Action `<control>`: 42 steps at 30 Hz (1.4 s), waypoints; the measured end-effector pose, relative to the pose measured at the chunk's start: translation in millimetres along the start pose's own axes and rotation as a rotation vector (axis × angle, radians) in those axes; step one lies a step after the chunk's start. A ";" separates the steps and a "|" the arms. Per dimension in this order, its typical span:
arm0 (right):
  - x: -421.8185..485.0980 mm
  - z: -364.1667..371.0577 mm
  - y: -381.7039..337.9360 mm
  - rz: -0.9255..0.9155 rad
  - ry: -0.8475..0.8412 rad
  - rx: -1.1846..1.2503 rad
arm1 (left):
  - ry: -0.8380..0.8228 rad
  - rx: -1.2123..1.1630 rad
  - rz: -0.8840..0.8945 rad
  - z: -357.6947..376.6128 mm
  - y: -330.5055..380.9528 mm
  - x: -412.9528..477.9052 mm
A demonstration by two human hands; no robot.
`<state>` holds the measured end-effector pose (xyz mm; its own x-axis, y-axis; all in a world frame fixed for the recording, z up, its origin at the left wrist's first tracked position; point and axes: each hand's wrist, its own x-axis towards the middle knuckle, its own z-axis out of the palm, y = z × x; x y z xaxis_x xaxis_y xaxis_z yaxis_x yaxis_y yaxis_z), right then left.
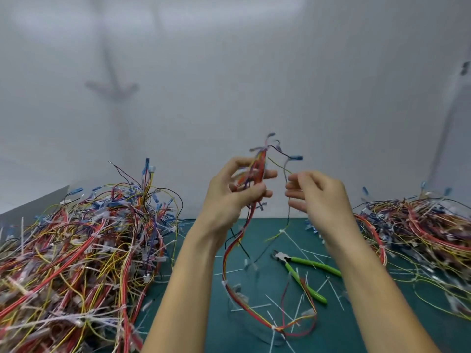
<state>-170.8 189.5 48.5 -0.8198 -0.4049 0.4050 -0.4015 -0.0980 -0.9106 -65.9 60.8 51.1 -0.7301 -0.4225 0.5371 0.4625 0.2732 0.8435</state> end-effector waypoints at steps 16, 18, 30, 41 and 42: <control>-7.3 2.1 -12.7 -0.098 -0.119 0.304 | -0.203 0.597 -0.072 0.7 16.7 -9.2; -8.2 1.2 -15.5 -0.143 -0.130 0.282 | -0.066 0.581 -0.030 -1.7 24.2 -8.2; -12.5 0.7 -22.2 -0.253 -0.311 0.107 | 0.106 0.230 -0.099 -3.0 33.9 -10.5; -9.4 -10.3 -22.3 -0.269 -0.048 0.054 | 0.237 -0.029 -0.162 -18.5 33.1 -9.3; -7.6 -12.8 -21.5 -0.261 0.004 0.030 | 0.234 -0.043 -0.152 -19.8 34.3 -9.6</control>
<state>-161.1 206.3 66.0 -0.6915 -0.3591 0.6268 -0.5873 -0.2257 -0.7773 -33.1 57.1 74.9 -0.6590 -0.6455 0.3861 0.3809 0.1562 0.9113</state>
